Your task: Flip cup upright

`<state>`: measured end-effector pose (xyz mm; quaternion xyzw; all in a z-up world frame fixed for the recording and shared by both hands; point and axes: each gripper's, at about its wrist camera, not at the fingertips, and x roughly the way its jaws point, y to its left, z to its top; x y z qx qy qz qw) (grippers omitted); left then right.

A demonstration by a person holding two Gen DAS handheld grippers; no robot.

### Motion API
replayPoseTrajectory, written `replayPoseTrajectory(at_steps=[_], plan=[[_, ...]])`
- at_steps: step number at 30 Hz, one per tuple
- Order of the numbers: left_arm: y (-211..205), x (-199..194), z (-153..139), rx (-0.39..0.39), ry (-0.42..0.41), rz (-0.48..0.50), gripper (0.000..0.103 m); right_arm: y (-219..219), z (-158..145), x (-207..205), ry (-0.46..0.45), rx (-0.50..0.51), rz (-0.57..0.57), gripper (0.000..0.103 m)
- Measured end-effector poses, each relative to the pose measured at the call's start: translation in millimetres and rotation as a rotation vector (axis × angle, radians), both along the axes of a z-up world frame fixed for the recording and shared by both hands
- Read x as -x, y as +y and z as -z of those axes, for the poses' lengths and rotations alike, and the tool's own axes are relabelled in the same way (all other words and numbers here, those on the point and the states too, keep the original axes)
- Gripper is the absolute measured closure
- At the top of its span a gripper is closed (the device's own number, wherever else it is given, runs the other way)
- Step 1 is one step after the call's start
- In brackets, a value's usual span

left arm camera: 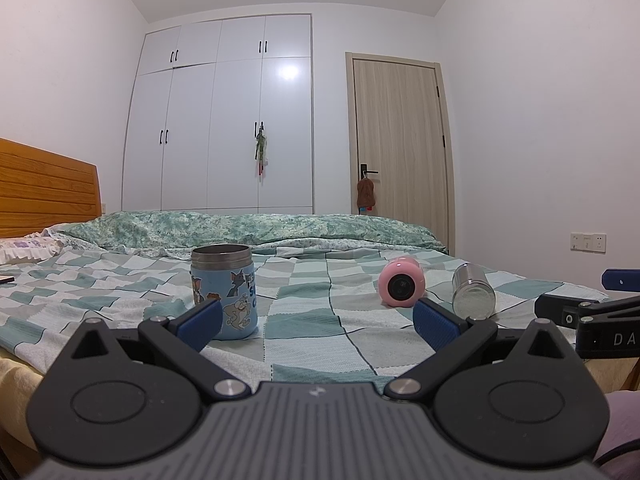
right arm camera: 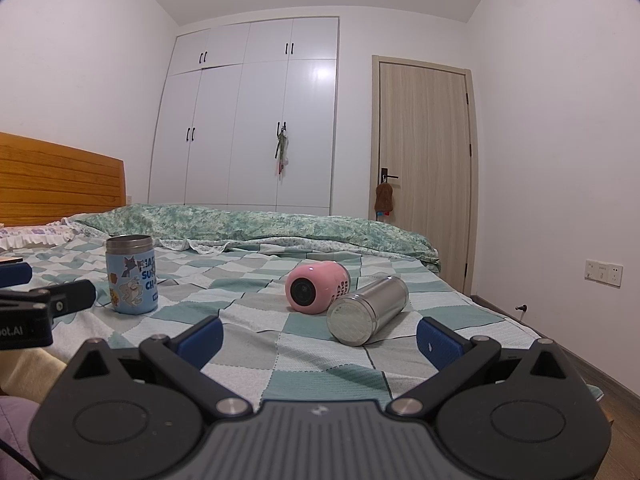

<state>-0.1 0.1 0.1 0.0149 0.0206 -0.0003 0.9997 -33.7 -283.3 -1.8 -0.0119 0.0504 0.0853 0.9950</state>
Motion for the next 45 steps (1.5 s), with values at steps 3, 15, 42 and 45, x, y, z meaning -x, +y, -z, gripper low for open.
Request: replayPoseTrajectory(at_steps=[3,15,42,45], plan=[[0,0,0,0.0,0.0,0.0,0.0,0,0,0,0.0,0.0,0.0,0.0],[0,0,0,0.001,0.0,0.0,0.0,0,0,0,0.0,0.0,0.0,0.0],[-1,-3,-3,0.006,0.02,0.003,0.0,-1,0,-2,0.008,-0.006,-0.002,0.0],[4,-20,-13,0.002,0.038,0.037,0.0,-5,-6,-5,0.018,-0.031,-0.026,0.0]])
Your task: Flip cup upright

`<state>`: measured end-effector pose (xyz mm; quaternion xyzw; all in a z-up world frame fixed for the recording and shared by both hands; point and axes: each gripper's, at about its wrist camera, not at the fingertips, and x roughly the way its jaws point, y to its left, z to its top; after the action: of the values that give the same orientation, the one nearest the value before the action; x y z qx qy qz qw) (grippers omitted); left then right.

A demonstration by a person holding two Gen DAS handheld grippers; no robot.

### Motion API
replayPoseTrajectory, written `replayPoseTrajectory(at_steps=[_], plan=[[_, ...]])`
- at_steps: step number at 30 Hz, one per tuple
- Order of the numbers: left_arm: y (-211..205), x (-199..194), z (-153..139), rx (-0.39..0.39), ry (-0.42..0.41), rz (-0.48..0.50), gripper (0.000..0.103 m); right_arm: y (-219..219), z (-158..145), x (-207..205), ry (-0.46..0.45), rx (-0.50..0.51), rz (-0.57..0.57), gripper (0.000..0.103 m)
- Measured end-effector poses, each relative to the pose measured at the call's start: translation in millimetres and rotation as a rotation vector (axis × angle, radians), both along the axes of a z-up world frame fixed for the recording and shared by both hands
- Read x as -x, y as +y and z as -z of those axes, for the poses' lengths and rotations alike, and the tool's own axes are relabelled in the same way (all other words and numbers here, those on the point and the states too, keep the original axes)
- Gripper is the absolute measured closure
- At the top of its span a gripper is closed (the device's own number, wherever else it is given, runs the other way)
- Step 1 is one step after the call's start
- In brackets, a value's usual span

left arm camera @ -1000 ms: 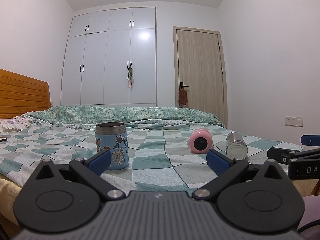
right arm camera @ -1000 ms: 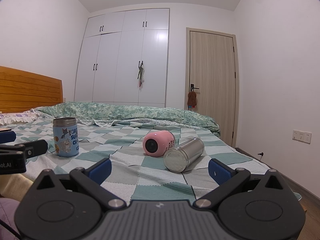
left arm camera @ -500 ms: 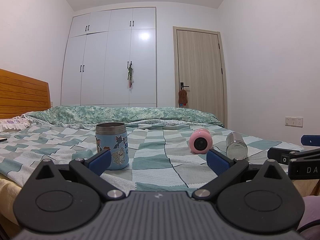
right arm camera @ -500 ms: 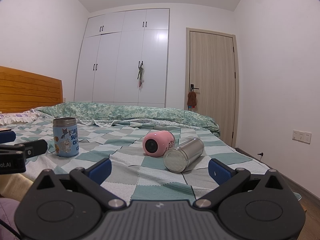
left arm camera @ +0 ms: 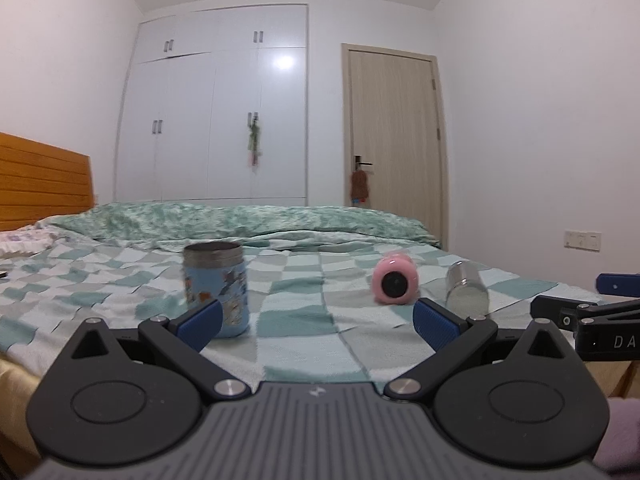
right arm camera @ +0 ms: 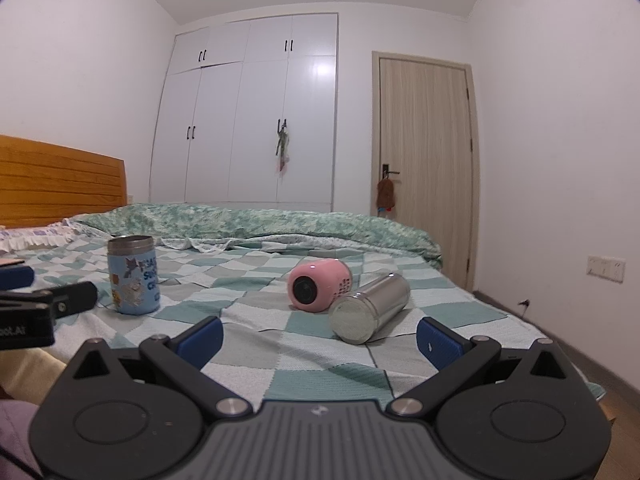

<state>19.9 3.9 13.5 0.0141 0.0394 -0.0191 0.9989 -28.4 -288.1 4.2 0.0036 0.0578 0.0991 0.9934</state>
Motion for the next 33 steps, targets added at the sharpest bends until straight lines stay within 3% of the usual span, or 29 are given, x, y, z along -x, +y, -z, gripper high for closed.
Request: replayPoseTrajectory(at_steps=[3,8,13,18,25,32,33], plan=[[-11,-22,-17,-0.017,0.015,0.015,0.0,-8,-8,-9,-0.012,-0.004,0.011,0.0],[-35,-78,-49,-0.065,0.035,0.092,0.0,-16,-22,-58,-0.02,-0.003,0.03,0.0],[-60,-159,-67,-0.105,0.135,0.153,0.0,-33,-32,-121,0.003,0.009,0.022,0.0],[-86,-248,-74,-0.153,0.301,0.212,0.0,-56,-39,-196,0.067,0.029,-0.02,0.0],[-114,-379,-52,-0.101,0.678,0.261,0.0,-75,-41,-278,0.208,0.051,-0.098,0.0],[-138,-450,-14,-0.151,0.855,0.235,0.0,-89,-31,-323,0.309,0.018,-0.112,0.0],[-138,-454,-9,-0.151,0.886,0.23,0.004,-89,-28,-326,0.319,0.019,-0.111,0.0]])
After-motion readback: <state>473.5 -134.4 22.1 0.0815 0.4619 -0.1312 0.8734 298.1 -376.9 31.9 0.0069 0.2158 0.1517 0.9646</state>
